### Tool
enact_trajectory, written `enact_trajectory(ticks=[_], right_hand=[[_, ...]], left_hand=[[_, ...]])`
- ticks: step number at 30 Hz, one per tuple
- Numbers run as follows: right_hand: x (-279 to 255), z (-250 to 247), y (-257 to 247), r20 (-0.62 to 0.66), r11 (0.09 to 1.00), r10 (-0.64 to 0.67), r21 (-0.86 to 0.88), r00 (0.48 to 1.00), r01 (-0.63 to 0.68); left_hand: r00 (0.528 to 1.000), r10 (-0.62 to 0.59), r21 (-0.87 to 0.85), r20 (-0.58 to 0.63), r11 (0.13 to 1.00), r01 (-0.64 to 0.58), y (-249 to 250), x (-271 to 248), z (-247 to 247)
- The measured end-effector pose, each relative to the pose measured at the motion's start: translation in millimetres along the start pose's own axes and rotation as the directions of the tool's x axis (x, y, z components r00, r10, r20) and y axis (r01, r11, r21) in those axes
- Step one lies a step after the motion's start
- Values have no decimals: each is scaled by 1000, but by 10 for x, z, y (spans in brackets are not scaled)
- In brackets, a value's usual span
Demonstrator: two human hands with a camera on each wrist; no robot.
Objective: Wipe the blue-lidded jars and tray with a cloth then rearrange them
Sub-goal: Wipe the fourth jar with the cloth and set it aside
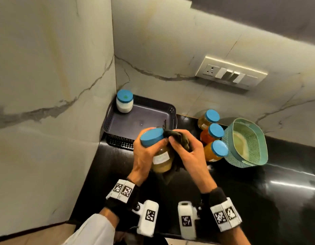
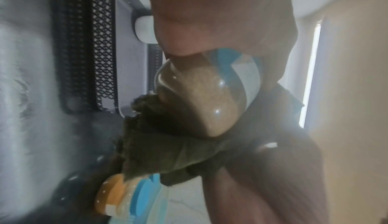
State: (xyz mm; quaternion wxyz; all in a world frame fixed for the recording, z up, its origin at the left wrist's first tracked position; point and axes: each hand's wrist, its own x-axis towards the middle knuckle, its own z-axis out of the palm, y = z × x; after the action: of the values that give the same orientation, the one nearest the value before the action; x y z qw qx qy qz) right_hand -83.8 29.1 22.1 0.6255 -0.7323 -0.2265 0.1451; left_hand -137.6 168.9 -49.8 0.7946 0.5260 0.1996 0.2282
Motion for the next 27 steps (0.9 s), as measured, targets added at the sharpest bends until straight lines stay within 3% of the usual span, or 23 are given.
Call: enact_trajectory(ticks=[4, 8, 10, 12, 14, 15, 17, 18, 20, 21, 23, 25, 27], right_hand=[[-60, 191, -175, 33, 965, 110, 235, 993, -115], [-49, 371, -227, -49, 973, 101, 213, 994, -88], [-92, 446, -242, -84, 990, -18, 136, 996, 30], [-166, 506, -200, -75, 976, -209, -74, 975, 204], [-246, 557, -132, 10, 877, -379, -315, 926, 362], [-250, 556, -98, 50, 850, -403, -350, 914, 394], [-133, 504, -117, 58, 916, -333, -215, 941, 338], [-32, 484, -180, 13, 978, -197, -60, 980, 197], [144, 436, -337, -24, 988, -12, 155, 1000, 15], [146, 460, -396, -36, 986, -24, 163, 999, 29], [-25, 533, -436, -30, 979, -201, 5, 979, 202], [-206, 586, -369, 23, 899, -383, -222, 924, 378], [-192, 581, -323, 43, 885, -407, -229, 912, 406]], left_hand=[[999, -43, -134, -7, 990, 42, 268, -66, 122], [989, -142, -231, -42, 964, 128, 415, -85, 165], [987, -143, -250, -69, 961, 122, 516, -53, 174], [984, -155, -304, -88, 945, 122, 618, -9, 158], [977, -184, -341, -108, 930, 137, 703, 22, 126], [975, -192, -353, -114, 925, 141, 714, 28, 111], [969, -217, -350, -121, 923, 163, 755, 8, 135], [967, -219, -324, -128, 931, 168, 780, -14, 160], [974, -189, -271, -126, 951, 150, 846, -39, 202], [978, -173, -263, -114, 955, 138, 893, -31, 199], [979, -177, -270, -102, 952, 144, 988, 19, 157], [978, -187, -265, -93, 951, 156, 1044, 56, 101], [978, -181, -246, -102, 957, 151, 1066, 46, 93]])
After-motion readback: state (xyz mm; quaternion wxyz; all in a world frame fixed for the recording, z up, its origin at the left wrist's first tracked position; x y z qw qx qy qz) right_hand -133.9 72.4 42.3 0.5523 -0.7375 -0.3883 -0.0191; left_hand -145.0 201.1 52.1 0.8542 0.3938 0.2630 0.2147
